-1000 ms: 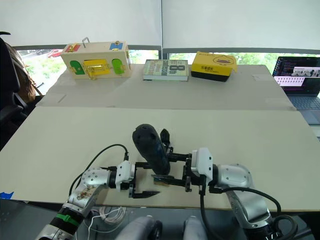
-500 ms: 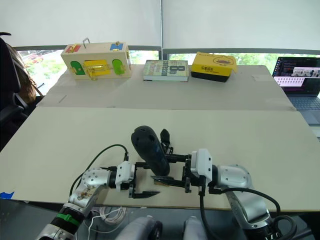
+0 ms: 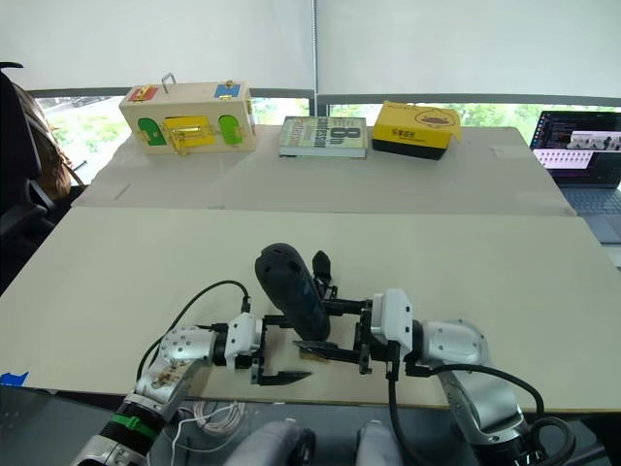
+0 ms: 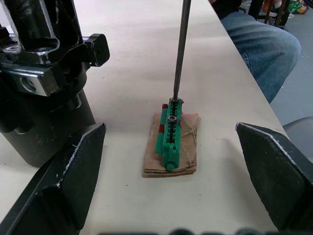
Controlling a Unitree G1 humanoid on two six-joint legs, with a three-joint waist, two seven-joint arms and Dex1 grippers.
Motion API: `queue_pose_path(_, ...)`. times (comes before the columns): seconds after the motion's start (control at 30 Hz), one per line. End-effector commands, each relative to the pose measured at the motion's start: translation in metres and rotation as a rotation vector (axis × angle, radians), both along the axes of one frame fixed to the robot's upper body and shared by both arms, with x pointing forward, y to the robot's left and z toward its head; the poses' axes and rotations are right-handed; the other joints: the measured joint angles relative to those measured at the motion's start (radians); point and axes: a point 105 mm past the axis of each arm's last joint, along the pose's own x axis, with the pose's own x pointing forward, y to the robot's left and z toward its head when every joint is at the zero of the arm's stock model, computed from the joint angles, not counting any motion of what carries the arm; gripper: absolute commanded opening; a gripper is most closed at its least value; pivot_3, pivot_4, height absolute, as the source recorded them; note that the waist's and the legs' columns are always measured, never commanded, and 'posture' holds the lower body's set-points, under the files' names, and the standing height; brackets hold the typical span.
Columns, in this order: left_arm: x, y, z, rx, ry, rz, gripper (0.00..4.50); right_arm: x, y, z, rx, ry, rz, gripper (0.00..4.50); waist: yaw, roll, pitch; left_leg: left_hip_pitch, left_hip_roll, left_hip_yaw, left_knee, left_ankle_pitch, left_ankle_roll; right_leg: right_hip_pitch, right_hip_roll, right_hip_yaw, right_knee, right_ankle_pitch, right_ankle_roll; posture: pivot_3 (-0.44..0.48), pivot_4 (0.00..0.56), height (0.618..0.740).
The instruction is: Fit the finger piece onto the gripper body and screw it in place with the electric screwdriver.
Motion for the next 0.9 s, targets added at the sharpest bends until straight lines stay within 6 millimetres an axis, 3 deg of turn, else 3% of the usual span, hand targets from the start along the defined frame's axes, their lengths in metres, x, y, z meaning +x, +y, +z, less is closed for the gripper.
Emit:
queue_pose_path(0.03, -0.014, -0.008, -0.025, 0.05, 0.101, -0.035, 4.5, 0.0, -0.002, 0.003, 0.004, -0.019, -0.007, 1.9, 0.001, 0.0, 0.0, 0.0, 0.0, 0.0, 0.0, 0.0, 0.0, 0.0, 0.0, 0.0, 0.0, 0.0, 0.0, 0.0, 0.15, 0.74)
queue_pose_path(0.9, -0.007, -0.001, -0.022, 0.059, 0.09, -0.01, 4.5, -0.006, -0.004, 0.026, 0.048, -0.092, 0.01, 1.9, 0.0, 0.0, 0.0, -0.002, -0.001, 0.0, -0.001, -0.001, 0.002, 0.0, 0.002, 0.001, -0.006, 0.003, 0.004, 0.0, 0.15, 0.74)
